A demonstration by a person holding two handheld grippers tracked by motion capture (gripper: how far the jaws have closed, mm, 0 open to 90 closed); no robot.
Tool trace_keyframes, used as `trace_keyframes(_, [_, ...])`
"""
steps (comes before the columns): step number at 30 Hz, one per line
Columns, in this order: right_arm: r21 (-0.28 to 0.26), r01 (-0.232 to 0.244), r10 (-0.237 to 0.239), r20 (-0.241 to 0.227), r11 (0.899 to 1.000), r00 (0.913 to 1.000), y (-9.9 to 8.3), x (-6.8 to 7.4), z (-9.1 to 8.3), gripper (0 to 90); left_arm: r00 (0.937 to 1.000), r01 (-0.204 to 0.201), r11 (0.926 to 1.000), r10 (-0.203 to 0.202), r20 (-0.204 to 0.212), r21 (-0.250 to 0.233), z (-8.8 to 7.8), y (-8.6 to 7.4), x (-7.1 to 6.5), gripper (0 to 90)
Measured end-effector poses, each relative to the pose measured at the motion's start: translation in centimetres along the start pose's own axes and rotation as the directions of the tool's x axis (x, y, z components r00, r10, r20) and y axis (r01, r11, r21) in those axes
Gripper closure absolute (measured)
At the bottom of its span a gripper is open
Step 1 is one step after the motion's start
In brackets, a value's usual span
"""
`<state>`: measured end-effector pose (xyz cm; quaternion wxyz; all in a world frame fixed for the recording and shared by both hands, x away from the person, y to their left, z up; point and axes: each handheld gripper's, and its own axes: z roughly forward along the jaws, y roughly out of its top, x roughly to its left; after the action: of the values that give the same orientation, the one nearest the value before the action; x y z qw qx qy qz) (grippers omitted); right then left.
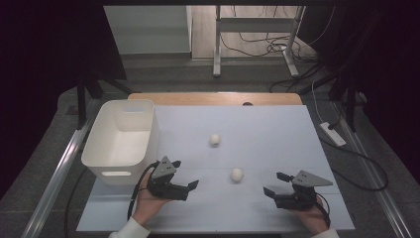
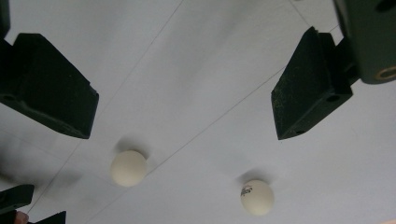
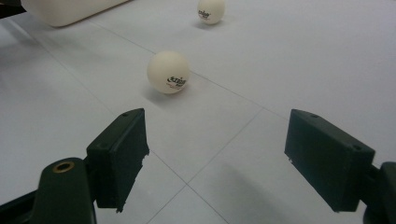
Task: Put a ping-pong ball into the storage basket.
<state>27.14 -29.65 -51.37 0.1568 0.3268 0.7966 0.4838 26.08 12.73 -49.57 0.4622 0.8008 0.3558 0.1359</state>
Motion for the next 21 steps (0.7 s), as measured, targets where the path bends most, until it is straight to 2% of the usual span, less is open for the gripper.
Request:
trace_keyframes(8, [-0.002,-0.015,0.015,0.008,1.0,0.9999,0.1,-0.1,0.0,21.1,1.0,0.004,1.0,-0.004,0.008,-0.003,0.4,0.8,0.2,8.4])
trace_keyframes(21, [0.001,-0.016,0.016,0.008,1.0,0.9998,0.1,-0.1,0.2,21.2,0.9996,-0.01,0.9999,0.01,0.027,-0.003,1.3,2.1,-0.1,8.4])
